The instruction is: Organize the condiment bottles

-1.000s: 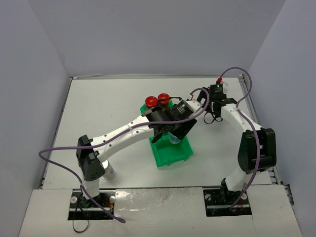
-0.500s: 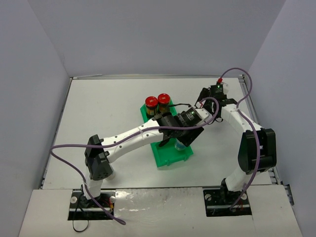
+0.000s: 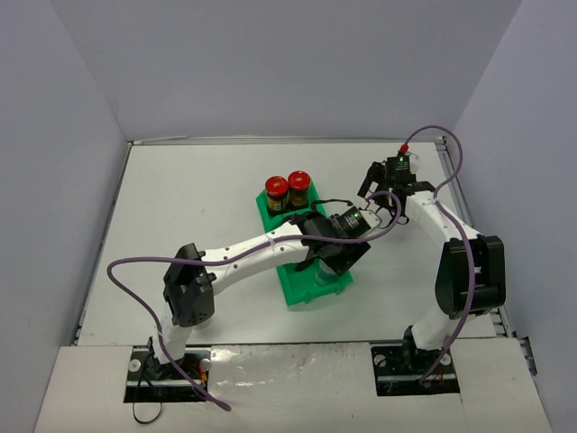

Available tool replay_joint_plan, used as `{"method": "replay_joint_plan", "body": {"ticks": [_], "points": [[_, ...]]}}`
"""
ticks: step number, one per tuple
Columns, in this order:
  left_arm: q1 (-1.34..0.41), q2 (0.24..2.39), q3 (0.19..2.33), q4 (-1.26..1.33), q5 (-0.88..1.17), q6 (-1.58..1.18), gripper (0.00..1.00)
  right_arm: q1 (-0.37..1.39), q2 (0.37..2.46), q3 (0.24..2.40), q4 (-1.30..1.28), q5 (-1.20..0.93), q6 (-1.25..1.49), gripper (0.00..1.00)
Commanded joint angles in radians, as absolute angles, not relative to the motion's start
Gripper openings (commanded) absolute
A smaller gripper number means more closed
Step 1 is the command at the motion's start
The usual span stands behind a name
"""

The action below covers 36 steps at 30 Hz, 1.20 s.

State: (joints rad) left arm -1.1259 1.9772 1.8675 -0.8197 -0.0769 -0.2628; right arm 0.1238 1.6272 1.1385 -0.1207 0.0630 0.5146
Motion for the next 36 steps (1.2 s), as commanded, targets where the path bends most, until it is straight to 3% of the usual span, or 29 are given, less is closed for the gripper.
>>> {"method": "replay_joint_plan", "body": {"ticks": [1, 18, 19, 25, 28, 31, 36], "points": [[-1.129, 1.92, 1.886, -0.739, -0.086, -0.261, 0.0, 0.117, 1.58, 1.144, -0.097, 0.078, 0.503, 1.0], [-1.128, 1.929, 1.832, -0.681, -0.055, -0.274, 0.0, 0.117, 1.582, 1.144, -0.095, 0.075, 0.503, 1.0], [-1.129, 1.929, 1.83, -0.683, -0.055, -0.278, 0.05, 0.117, 1.584, 1.145, -0.095, 0.073, 0.504, 1.0], [-1.129, 1.919, 1.816, -0.685, -0.054, -0.288, 0.6, 0.117, 1.587, 1.146, -0.094, 0.071, 0.505, 1.0], [-1.128, 1.913, 1.817, -0.69, -0.069, -0.286, 0.72, 0.117, 1.586, 1.147, -0.094, 0.071, 0.505, 1.0], [-1.13, 1.905, 1.822, -0.697, -0.086, -0.284, 0.77, 0.117, 1.587, 1.146, -0.094, 0.071, 0.505, 1.0], [-1.131, 1.89, 1.829, -0.722, -0.11, -0.281, 0.78, 0.117, 1.594, 1.147, -0.092, 0.069, 0.505, 1.0]]}}
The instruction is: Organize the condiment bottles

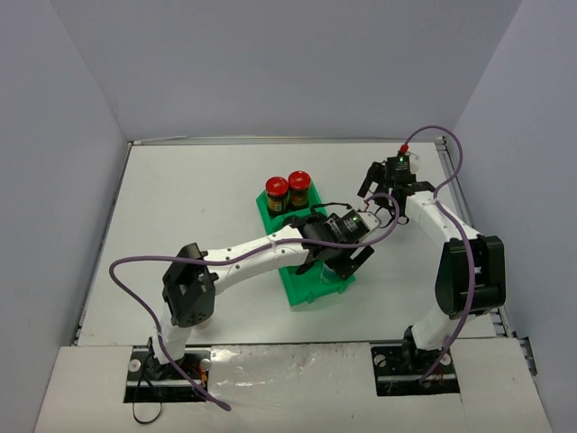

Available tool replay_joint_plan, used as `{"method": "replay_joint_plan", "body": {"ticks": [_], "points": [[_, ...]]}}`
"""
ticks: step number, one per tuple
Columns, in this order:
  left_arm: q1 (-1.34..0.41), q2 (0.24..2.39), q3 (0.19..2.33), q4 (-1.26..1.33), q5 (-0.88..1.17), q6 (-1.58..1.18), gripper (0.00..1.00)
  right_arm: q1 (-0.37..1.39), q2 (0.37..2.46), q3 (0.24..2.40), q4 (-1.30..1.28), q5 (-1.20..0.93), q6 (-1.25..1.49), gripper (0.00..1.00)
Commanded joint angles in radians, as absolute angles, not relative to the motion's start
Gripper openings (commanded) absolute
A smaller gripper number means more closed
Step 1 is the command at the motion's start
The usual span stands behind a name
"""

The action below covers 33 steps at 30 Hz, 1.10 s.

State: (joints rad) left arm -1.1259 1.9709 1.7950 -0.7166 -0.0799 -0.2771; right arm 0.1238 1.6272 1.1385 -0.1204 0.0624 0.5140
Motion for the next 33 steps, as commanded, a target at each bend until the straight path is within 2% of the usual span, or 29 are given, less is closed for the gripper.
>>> {"method": "replay_joint_plan", "body": {"ticks": [1, 17, 24, 33], "points": [[-1.131, 1.883, 1.829, -0.729, -0.119, -0.279, 0.78, 0.117, 1.594, 1.149, -0.092, 0.069, 0.503, 1.0], [-1.134, 1.775, 1.797, -0.84, -0.453, -0.297, 0.8, 0.117, 1.605, 1.164, -0.092, 0.06, 0.503, 1.0], [-1.133, 1.676, 1.719, -0.84, -0.449, -0.311, 0.8, 0.118, 1.615, 1.16, -0.086, 0.058, 0.506, 1.0], [-1.131, 1.657, 1.694, -0.874, -0.493, -0.37, 0.79, 0.118, 1.614, 1.158, -0.084, 0.058, 0.505, 1.0]]}}
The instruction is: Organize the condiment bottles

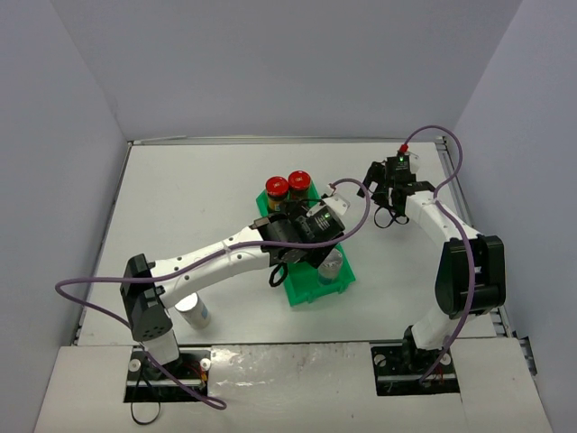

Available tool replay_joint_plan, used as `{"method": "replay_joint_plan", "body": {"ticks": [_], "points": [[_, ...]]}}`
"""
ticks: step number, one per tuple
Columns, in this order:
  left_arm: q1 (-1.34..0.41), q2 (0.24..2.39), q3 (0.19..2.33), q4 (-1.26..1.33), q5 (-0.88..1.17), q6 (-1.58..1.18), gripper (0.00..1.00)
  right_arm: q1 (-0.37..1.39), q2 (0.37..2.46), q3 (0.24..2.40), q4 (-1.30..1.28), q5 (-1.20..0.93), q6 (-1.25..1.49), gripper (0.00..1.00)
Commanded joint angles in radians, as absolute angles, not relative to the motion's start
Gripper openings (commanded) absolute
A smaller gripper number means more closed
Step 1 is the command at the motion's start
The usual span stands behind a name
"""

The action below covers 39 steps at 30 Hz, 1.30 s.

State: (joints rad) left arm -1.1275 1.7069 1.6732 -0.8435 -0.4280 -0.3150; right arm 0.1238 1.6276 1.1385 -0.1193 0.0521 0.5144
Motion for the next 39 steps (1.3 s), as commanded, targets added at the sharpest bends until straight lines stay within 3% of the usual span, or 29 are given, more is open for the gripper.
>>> {"method": "replay_joint_plan", "body": {"ticks": [1, 7, 15, 27, 39], "points": [[-1.129, 1.655, 1.694, -0.904, -0.522, -0.412, 0.79, 0.118, 1.614, 1.157, -0.084, 0.058, 0.505, 1.0], [-1.076, 1.611, 1.628, -1.187, -0.715, -0.823, 0.8, 0.118, 1.617, 1.148, -0.078, 0.056, 0.505, 1.0], [-1.081, 1.291, 1.366, -1.421, -0.739, -1.266, 0.81, 0.122, 1.627, 1.129, -0.055, 0.039, 0.508, 1.0], [-1.08, 0.971, 1.211, -1.597, -0.66, -1.512, 0.81, 0.154, 1.665, 1.136, -0.034, 0.034, 0.518, 1.0], [-0.989, 0.853, 1.066, -1.664, -0.56, -1.588, 0.82, 0.181, 1.669, 1.133, -0.028, 0.042, 0.528, 1.0]]}}
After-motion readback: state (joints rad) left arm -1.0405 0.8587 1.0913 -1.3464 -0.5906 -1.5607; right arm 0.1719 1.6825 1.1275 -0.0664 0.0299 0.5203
